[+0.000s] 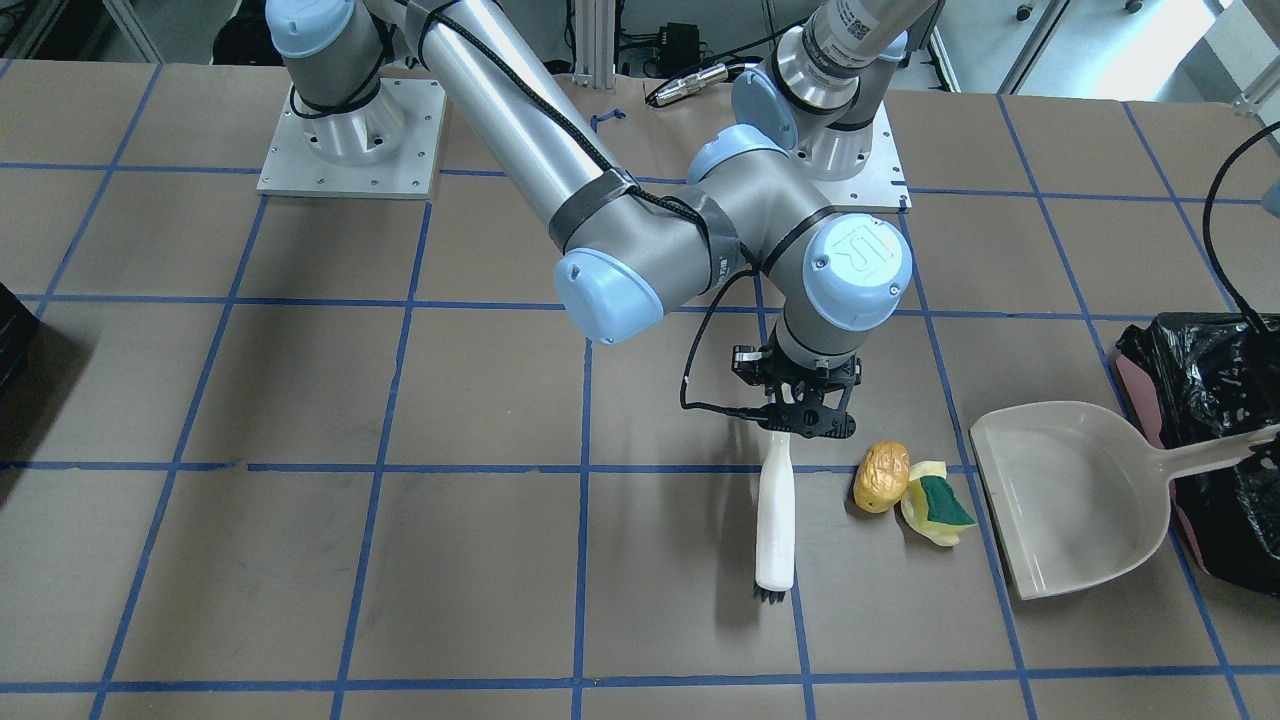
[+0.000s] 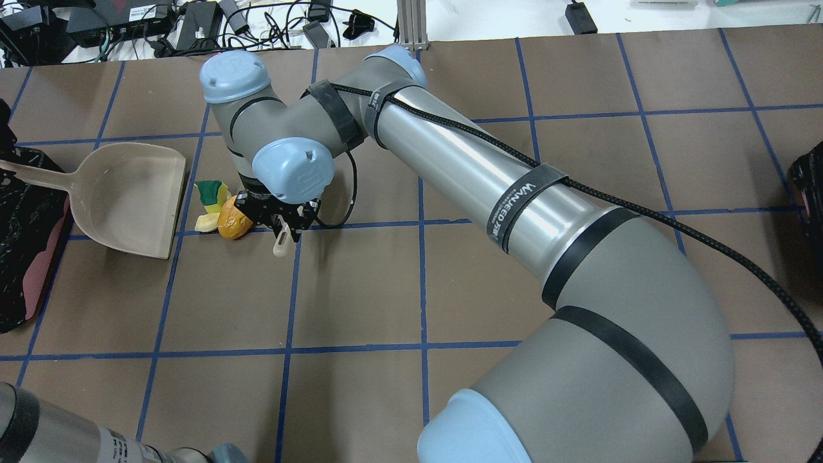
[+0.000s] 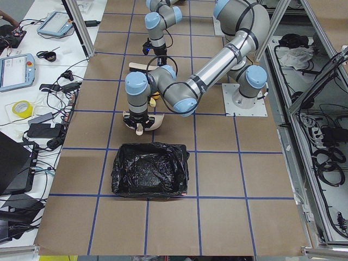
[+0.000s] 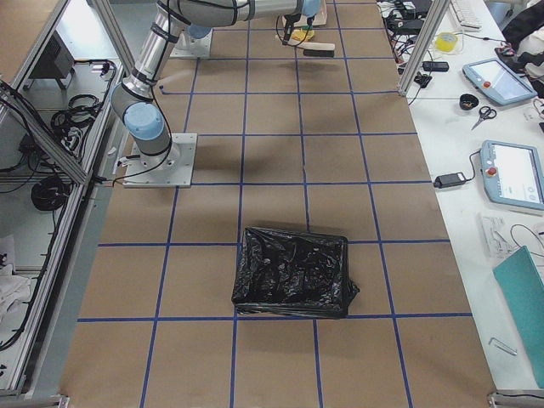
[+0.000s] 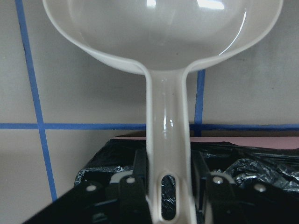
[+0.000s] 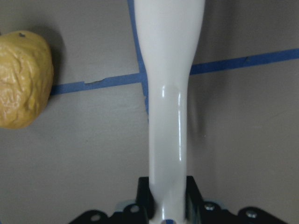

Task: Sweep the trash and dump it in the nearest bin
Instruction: 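Sweep the yellow ball and sponge into the dustpan with the right gripper's brush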

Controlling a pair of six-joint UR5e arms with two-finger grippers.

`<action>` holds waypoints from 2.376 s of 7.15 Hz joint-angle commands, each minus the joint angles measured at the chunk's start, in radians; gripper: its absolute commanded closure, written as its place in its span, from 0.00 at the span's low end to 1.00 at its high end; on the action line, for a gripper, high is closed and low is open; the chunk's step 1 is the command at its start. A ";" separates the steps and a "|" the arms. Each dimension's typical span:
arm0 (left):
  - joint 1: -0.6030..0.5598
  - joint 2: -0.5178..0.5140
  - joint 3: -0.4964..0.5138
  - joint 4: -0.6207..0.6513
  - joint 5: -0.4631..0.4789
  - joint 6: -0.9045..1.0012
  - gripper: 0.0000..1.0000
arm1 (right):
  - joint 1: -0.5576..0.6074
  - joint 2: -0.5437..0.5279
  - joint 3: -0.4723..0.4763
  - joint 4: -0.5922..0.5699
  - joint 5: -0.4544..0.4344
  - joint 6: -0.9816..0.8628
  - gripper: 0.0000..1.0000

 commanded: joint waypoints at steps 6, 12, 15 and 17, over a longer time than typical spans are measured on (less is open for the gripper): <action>0.000 -0.026 -0.041 0.000 -0.029 0.030 1.00 | 0.128 0.158 -0.154 -0.033 0.038 0.091 1.00; -0.005 -0.049 -0.039 0.009 -0.025 0.009 1.00 | 0.167 0.290 -0.373 -0.072 0.157 0.096 1.00; -0.008 -0.049 -0.039 0.009 -0.025 0.003 1.00 | 0.182 0.287 -0.445 -0.074 0.278 0.109 1.00; -0.008 -0.054 -0.039 0.007 -0.028 0.001 1.00 | 0.184 0.289 -0.459 -0.123 0.349 0.128 1.00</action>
